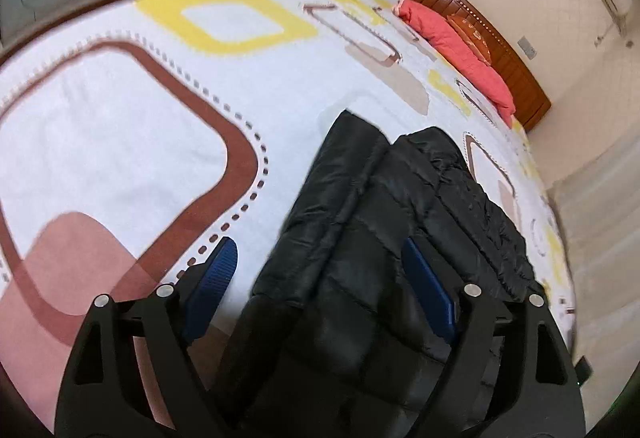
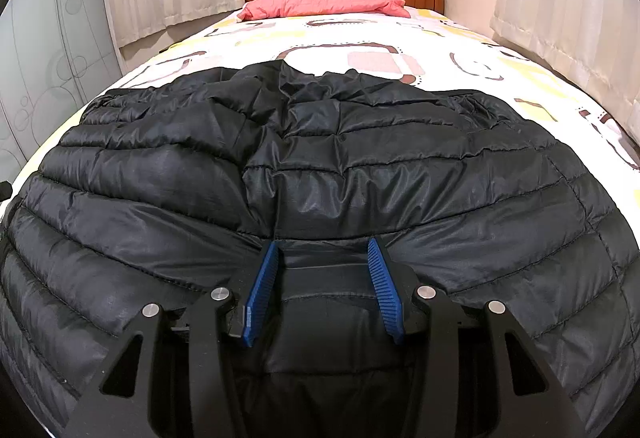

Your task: Fold large clothes

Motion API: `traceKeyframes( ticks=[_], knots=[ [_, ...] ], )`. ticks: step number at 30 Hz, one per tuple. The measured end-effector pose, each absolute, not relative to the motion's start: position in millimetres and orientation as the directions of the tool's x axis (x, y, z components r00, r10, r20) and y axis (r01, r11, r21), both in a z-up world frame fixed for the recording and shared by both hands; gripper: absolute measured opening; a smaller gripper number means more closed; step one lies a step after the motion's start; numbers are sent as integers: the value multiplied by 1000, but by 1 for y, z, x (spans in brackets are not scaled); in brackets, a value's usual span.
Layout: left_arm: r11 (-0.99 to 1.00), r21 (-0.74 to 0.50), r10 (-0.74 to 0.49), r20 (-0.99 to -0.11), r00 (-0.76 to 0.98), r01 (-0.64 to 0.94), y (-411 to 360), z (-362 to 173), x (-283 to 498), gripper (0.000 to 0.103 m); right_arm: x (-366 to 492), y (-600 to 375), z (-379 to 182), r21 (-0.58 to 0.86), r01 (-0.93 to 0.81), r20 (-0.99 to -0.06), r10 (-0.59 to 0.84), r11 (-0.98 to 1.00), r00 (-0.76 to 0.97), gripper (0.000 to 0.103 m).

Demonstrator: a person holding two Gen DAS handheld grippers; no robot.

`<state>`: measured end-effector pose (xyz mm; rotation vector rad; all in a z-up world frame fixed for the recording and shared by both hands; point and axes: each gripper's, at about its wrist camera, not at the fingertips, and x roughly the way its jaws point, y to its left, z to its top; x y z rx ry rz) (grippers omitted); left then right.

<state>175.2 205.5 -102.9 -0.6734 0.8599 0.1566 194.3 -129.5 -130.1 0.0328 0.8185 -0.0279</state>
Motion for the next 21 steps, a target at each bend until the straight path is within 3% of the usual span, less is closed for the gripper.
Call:
traceKeyframes(
  ticks=[9,14,17,21],
  knots=[
    [618,-661,-280,-691,666,-426,216,-130,181,84,195,-129,-131,19,37,-730,-12,999,683,47],
    [593,-682,-315,-686,656,-429,216,-143,198,93,195,-129,-131,20,38,-730,-11,999,684,47],
    [649,-663,-357,-699,620,-373,213,-144,204,96,195,-129,-131,19,38,-729,-12,999,684,47],
    [670,-691,-457,-672,582,-272,194,-144,206,90,195,-129,-130,19,38,-728,-12,999,685,47]
  ],
)
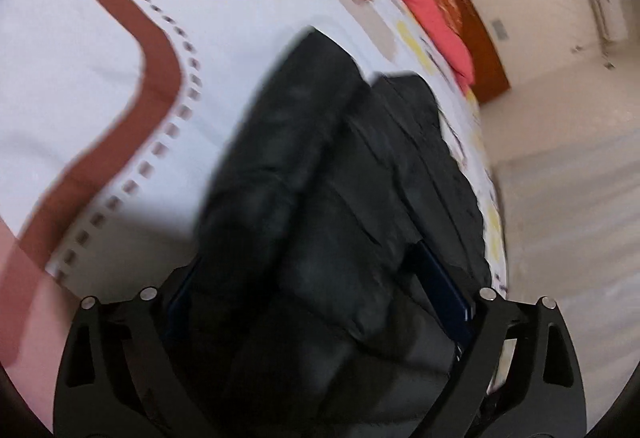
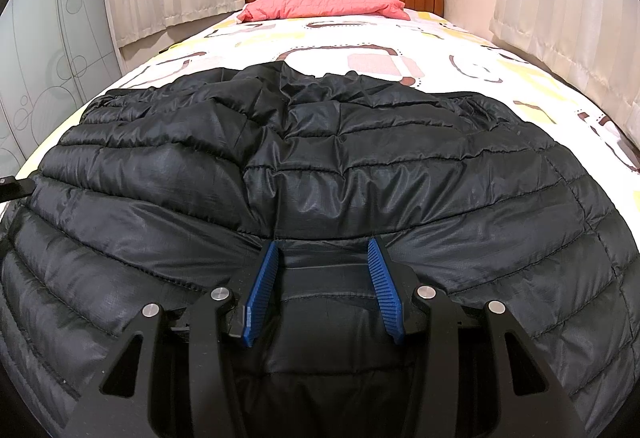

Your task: Fold large clothes

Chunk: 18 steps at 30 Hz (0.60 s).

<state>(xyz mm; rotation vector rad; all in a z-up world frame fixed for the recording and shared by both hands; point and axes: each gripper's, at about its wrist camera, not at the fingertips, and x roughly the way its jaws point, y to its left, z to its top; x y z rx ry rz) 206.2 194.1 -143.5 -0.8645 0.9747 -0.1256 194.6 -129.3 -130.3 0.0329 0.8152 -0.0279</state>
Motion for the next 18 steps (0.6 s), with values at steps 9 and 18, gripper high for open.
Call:
traceKeyframes(
  ticks=[9,18],
  knots=[
    [596,-730,-443,-646,622,-334,190,-148,206,77,195,-128,-130,16,38,-727,-15,999,686,47],
    [618,-713,-425,-657,623,-330,185,-150,203,47,196,-131,-129,46,35,-729,9,998,684,47]
  ],
)
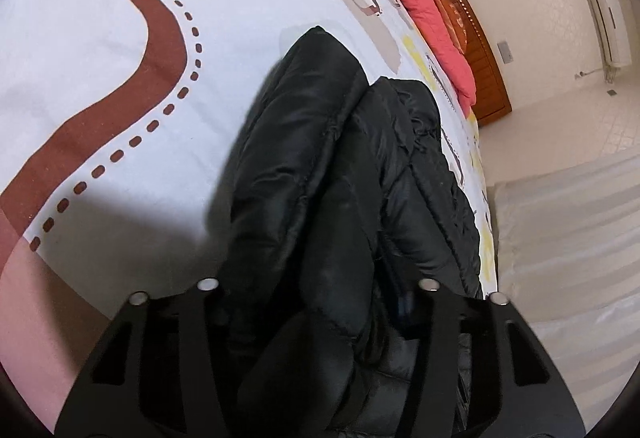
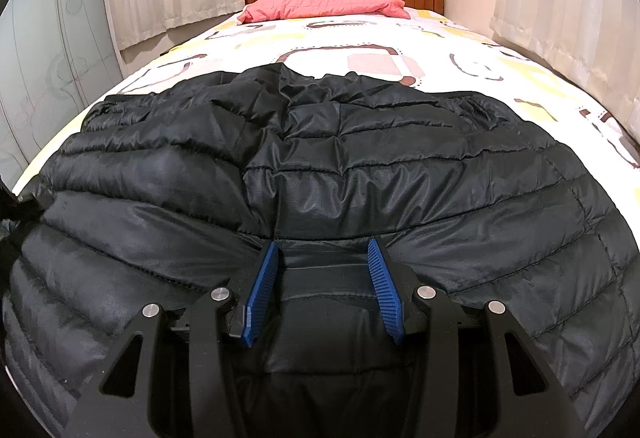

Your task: Fold large clothes

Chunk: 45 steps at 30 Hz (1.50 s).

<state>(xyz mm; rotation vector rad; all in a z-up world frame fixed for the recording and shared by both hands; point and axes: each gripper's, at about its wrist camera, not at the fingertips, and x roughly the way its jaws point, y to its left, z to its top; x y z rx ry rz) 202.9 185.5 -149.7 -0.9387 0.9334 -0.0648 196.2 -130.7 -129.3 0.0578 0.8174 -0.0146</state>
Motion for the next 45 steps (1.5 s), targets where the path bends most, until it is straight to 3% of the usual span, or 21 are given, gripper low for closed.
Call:
traceKeyframes(
  ticks=[3,8,13,17,20,22,27,29,30,31,33,37,45],
  knots=[
    [627,-700,-404,-667,626,-341,181,-146,202,43,197,-141,-122,118,25,-726,69,993,684,51],
    [617,-706,-409,-665,625,-348,182,-147,200,42,191,-191,-94,264,88,-665,115,961,738,70],
    [612,-710,-414,-662,624,-347,183,-149,201,42,195,-287,-73,352,236,-625,40,906,780,76],
    [606,-715,-422,-660,622,-348,182,-150,200,42,198,-368,-97,485,370,-666,61,792,743,76],
    [607,-718,-433,-657,617,-339,184,-150,200,43,200,-407,-138,640,424,-684,223,641,695,76],
    [600,-730,-452,-647,613,-328,186,-152,199,44,201,-416,-165,768,390,-607,386,508,694,76],
    [594,-748,-490,-629,604,-298,190,-157,197,55,209,-402,-168,804,251,-540,485,539,688,76],
    [608,-743,-491,-629,603,-280,191,-157,196,55,214,-397,-168,793,242,-545,473,559,693,70],
    [609,-743,-489,-628,605,-279,190,-157,196,53,215,-395,-168,784,252,-556,460,568,692,53],
    [604,-745,-489,-627,606,-284,190,-156,196,49,215,-392,-170,779,269,-566,451,567,690,45],
    [596,-748,-482,-625,615,-293,187,-152,194,38,218,-388,-176,797,272,-548,454,540,703,37],
    [641,-711,-427,-644,635,-289,173,-130,190,29,222,-373,-170,771,279,-562,405,573,721,30],
    [606,-775,-492,-543,681,-179,142,-79,179,25,209,-370,-165,754,271,-558,366,599,745,28]
  ],
)
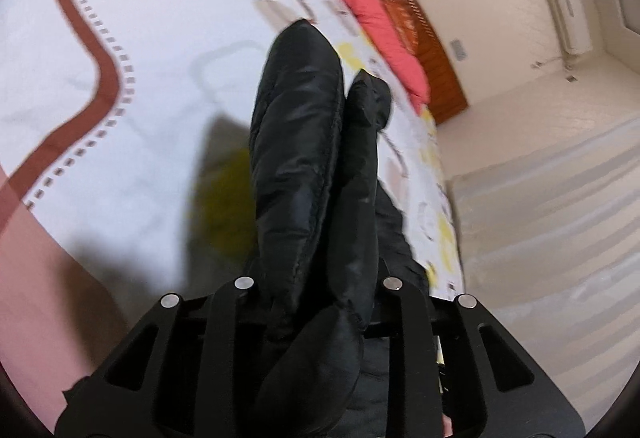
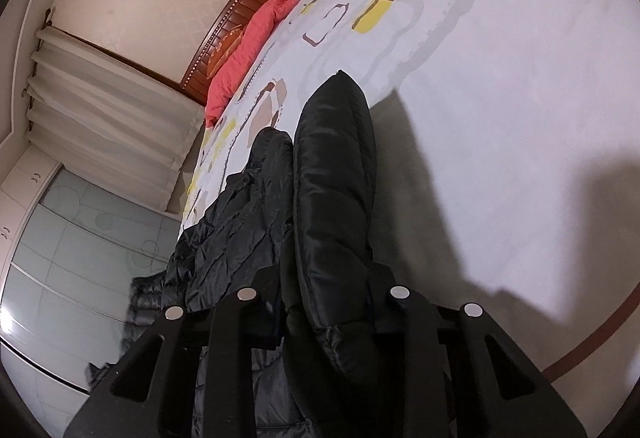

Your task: Fold large clothes

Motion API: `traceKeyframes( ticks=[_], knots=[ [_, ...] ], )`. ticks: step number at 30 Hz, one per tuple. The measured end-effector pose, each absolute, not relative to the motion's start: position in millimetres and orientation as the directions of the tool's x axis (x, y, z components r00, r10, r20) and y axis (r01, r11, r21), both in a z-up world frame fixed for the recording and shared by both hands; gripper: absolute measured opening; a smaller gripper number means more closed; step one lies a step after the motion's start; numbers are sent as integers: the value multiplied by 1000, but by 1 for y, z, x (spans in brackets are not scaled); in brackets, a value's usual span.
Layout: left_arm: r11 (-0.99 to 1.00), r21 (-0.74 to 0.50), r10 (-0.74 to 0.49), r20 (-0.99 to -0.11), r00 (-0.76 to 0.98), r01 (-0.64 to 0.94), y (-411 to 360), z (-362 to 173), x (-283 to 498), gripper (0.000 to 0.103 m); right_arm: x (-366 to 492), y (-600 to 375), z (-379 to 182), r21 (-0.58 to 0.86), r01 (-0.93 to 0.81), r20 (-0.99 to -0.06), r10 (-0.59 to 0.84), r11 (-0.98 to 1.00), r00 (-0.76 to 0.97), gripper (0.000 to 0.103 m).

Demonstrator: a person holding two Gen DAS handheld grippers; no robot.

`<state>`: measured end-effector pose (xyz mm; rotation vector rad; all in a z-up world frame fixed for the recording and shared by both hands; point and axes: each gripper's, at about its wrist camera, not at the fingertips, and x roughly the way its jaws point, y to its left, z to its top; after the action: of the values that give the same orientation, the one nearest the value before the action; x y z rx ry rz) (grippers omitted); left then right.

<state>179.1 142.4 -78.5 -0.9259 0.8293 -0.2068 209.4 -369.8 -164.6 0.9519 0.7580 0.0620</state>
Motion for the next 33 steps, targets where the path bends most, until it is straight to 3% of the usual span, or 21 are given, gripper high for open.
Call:
traceKeyframes(
  ticks=[7,16,33],
  knots=[
    [632,-770,-545,-518,659,-83,80,-48,177,24,199,-378,-170,772,256,-535,377,582,756,28],
    [746,-666,-532,-588,609,9,-23,-33,180,24,185,-389,-174,792,238,-511,396,563,763,28],
    [830,-550,-508,-679,530,90,-126,-56,205,24,170,-400,-185,828,231,-480,434,511,762,28]
  ],
)
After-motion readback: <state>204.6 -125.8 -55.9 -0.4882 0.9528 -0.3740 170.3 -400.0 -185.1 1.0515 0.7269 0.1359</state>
